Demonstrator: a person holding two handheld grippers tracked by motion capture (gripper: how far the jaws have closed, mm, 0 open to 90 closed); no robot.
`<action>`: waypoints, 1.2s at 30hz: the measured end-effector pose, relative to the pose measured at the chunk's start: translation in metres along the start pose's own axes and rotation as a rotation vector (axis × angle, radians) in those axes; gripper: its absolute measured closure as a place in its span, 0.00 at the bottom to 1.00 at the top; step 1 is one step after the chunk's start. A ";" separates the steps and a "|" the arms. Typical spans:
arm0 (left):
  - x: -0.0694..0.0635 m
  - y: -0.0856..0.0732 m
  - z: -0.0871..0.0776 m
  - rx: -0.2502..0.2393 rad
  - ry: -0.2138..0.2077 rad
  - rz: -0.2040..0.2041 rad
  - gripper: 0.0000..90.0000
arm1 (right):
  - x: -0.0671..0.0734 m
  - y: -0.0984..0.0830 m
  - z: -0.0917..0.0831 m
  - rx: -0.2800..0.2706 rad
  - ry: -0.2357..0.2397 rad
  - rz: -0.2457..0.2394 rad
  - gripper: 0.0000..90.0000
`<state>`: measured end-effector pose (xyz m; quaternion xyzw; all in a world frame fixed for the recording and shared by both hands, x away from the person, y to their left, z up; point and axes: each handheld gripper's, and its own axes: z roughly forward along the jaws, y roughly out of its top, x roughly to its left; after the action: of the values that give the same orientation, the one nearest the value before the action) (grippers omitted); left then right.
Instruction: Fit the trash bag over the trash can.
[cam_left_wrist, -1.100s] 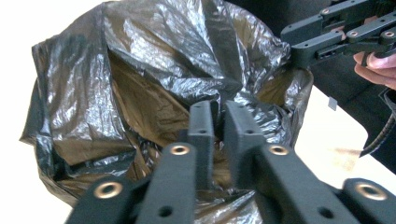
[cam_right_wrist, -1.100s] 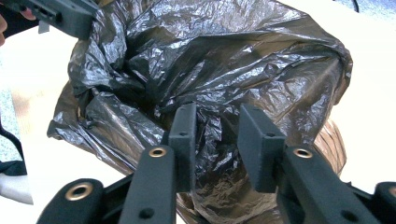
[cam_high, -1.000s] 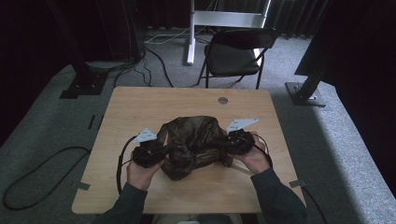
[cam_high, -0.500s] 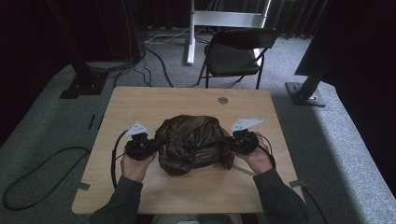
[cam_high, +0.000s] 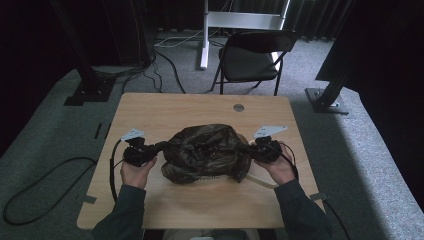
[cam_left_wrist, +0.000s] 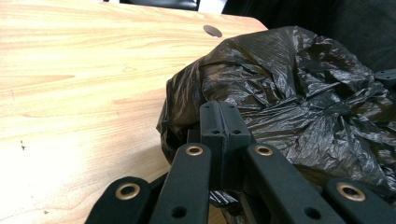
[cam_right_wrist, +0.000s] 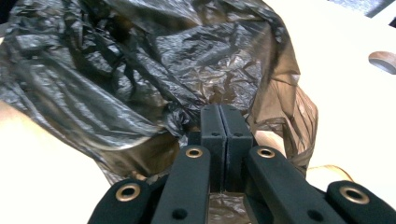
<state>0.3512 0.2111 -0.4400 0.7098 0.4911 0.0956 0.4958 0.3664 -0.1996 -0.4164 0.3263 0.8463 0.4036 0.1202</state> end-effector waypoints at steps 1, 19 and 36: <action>0.000 0.000 0.002 0.002 -0.003 -0.002 1.00 | -0.001 0.000 0.001 0.002 -0.008 0.005 1.00; 0.005 0.010 0.026 -0.036 -0.013 -0.039 1.00 | -0.014 -0.006 0.017 0.007 -0.064 0.063 1.00; 0.006 -0.002 0.045 0.030 -0.021 -0.017 0.99 | -0.006 -0.020 0.028 0.021 -0.025 0.068 0.97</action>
<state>0.3812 0.1881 -0.4660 0.7139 0.4931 0.0767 0.4912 0.3750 -0.1961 -0.4499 0.3612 0.8373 0.3944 0.1137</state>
